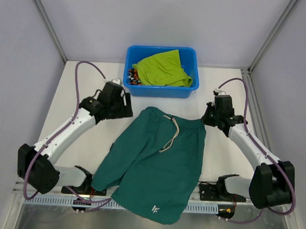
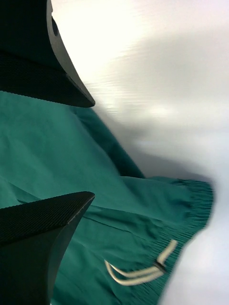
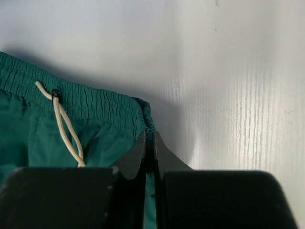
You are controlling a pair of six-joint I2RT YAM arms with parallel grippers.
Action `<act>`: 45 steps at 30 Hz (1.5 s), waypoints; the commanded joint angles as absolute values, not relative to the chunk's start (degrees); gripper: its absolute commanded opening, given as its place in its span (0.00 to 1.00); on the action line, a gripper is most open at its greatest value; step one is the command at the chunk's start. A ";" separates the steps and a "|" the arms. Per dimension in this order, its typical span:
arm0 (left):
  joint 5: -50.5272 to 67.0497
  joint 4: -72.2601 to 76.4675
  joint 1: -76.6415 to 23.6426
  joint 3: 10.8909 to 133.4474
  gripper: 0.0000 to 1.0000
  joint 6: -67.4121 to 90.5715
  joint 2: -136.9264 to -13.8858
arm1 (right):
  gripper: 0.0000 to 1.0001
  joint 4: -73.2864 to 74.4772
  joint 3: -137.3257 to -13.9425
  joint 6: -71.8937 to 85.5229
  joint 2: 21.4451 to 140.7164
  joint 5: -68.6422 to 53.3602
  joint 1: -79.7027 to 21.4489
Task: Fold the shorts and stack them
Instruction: Flatten out the shorts at the center of the board.
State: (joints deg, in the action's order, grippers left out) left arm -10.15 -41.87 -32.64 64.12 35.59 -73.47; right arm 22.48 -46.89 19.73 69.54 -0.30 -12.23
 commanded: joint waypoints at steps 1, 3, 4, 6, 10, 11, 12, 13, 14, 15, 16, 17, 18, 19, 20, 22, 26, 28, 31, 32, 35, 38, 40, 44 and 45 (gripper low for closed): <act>5.78 -35.51 -22.96 68.90 0.73 32.61 -76.37 | 0.04 16.36 -46.67 18.72 73.03 -6.49 -10.38; 8.78 -34.20 -19.18 71.00 0.73 31.56 -80.92 | 0.04 15.47 -46.32 18.90 75.05 -7.03 -10.37; 10.70 -33.84 -18.73 71.71 0.73 31.12 -82.69 | 0.04 14.60 -45.88 19.24 75.58 -7.55 -10.20; 12.99 -33.40 -18.46 73.20 0.73 30.06 -86.46 | 0.04 14.06 -45.35 19.60 76.98 -7.30 -9.85; 20.21 -32.35 -18.63 72.27 0.68 28.74 -94.12 | 0.04 13.62 -45.09 21.18 79.71 -4.14 -7.30; 20.21 -31.65 -18.72 70.94 0.67 28.48 -94.04 | 0.04 13.62 -45.09 22.40 80.06 -2.22 -5.03; 20.30 -29.81 -18.81 69.54 0.68 28.22 -93.69 | 0.04 13.28 -45.00 23.02 80.68 -1.85 -3.53; 20.22 -29.01 -18.72 67.00 0.68 28.21 -93.00 | 0.04 12.92 -44.91 23.72 80.77 -1.50 -2.12; 20.30 -28.57 -18.81 66.28 0.68 28.13 -92.90 | 0.04 12.57 -44.91 24.95 81.03 -0.97 -0.98; 20.56 -28.39 -18.81 65.83 0.68 28.30 -92.99 | 0.04 12.22 -45.09 25.40 81.30 -0.27 1.99; 20.65 -28.56 -18.81 65.74 0.68 28.39 -93.08 | 0.04 11.96 -45.35 25.92 81.91 -0.26 3.07; 20.48 -28.74 -19.16 65.92 0.68 28.39 -93.60 | 0.04 11.87 -45.61 26.71 82.35 -0.26 4.21; 20.13 -29.09 -19.51 66.00 0.67 28.39 -93.69 | 0.04 11.95 -46.22 27.24 82.88 2.43 5.18; 19.34 -29.61 -19.77 66.09 0.68 28.04 -93.78 | 0.04 12.30 -46.58 27.51 83.40 2.81 7.10; 17.68 -31.53 -20.47 66.18 0.67 27.69 -93.69 | 0.04 12.30 -46.93 27.86 84.71 2.90 8.08; 12.06 -33.39 -20.83 65.66 0.68 27.42 -91.94 | 0.04 12.13 -48.07 28.48 86.30 2.73 11.23; 7.82 -37.17 -20.83 64.43 0.70 28.12 -88.51 | 0.04 12.31 -50.62 29.18 90.34 1.85 16.07; 6.61 -39.28 -21.18 63.64 0.69 28.47 -87.89 | 0.04 11.95 -51.41 29.79 91.58 0.88 17.57; 1.25 -43.50 -22.50 61.45 0.68 29.88 -86.40 | 0.04 11.87 -51.85 29.53 91.76 0.88 19.16; 0.45 -44.03 -22.67 60.65 0.68 30.06 -85.79 | 0.04 11.87 -52.12 29.27 91.76 0.88 19.77; 1.31 -44.21 -22.59 57.75 0.68 31.29 -83.41 | 0.04 12.30 -53.17 29.44 92.46 -0.34 20.56; 3.68 -42.89 -22.76 55.56 0.67 32.17 -84.28 | 0.04 11.78 -53.26 29.88 92.20 -2.98 21.18; 4.83 -42.54 -23.11 54.32 0.66 32.69 -84.81 | 0.04 11.69 -53.26 29.97 91.85 -3.60 21.18; 9.32 -38.16 -24.61 49.05 0.65 35.06 -83.67 | 0.04 12.04 -53.61 29.62 91.06 -3.43 21.18; 11.49 -37.19 -24.78 48.26 0.65 35.68 -83.58 | 0.04 11.87 -53.53 29.71 91.05 -3.60 21.18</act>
State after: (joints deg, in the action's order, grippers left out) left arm 6.11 -40.62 -23.86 50.65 33.01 -84.99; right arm 14.50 -51.22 28.93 92.27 -3.07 20.86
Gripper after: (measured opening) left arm 0.653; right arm 0.063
